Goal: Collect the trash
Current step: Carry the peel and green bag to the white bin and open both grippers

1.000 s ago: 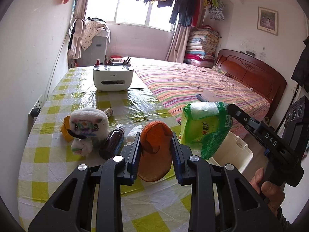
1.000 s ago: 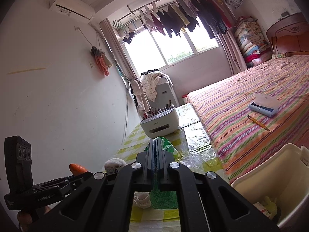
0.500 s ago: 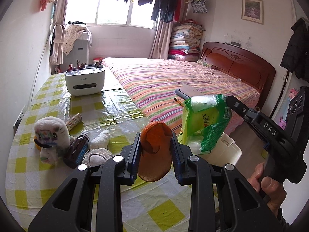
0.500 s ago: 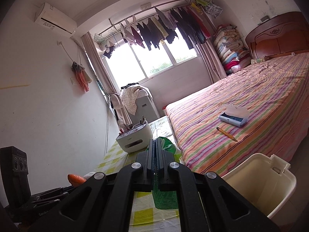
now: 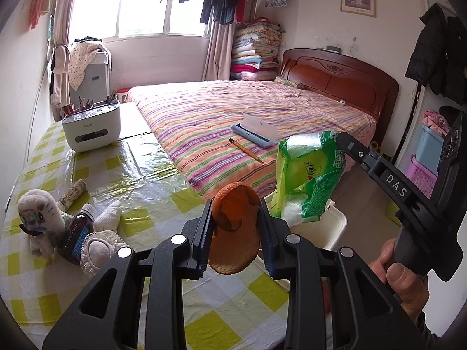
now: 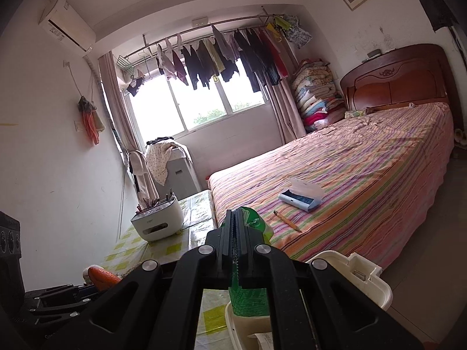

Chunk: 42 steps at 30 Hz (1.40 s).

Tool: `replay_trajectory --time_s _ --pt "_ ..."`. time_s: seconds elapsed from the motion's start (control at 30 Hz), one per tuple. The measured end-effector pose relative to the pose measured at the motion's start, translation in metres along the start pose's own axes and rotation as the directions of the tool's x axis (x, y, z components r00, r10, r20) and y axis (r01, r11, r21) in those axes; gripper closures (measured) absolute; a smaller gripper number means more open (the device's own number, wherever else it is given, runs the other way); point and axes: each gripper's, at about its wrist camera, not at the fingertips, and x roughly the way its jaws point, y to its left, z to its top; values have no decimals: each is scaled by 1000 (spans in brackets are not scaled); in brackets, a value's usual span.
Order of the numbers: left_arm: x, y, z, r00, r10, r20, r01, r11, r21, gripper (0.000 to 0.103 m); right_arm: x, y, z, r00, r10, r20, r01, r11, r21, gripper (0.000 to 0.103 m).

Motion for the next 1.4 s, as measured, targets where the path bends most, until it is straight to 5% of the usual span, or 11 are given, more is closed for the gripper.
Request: replay_trajectory --time_s 0.33,0.8,0.83,0.87,0.93,1.17,1.3,1.4 --pt "25 -20 1 998 -39 -42 40 999 13 75 6 -23 -6 998 -24 -61 27 998 48 100" --pt "60 -41 5 980 -170 -102 165 985 -50 73 -22 -68 -2 981 -190 32 172 941 293 99" --pt "63 -43 6 979 -173 -105 168 984 -51 73 -23 -70 -2 979 -203 30 185 936 298 92" --pt "66 -45 7 979 -173 -109 168 985 -49 73 -24 -71 -2 976 -215 29 196 932 304 58" --pt "72 -49 8 979 -171 -114 167 985 -47 73 -30 -75 -3 972 -227 65 193 922 335 6" --pt "92 -59 7 971 -192 -143 187 981 -46 68 -47 -81 -3 959 -248 135 183 910 372 6" --pt "90 -63 6 975 -184 -122 182 983 -25 30 -52 -84 -4 954 -264 143 187 895 406 6" --pt "81 -60 7 981 -170 -91 169 985 -17 29 -50 -87 -3 957 -259 129 185 892 413 6"
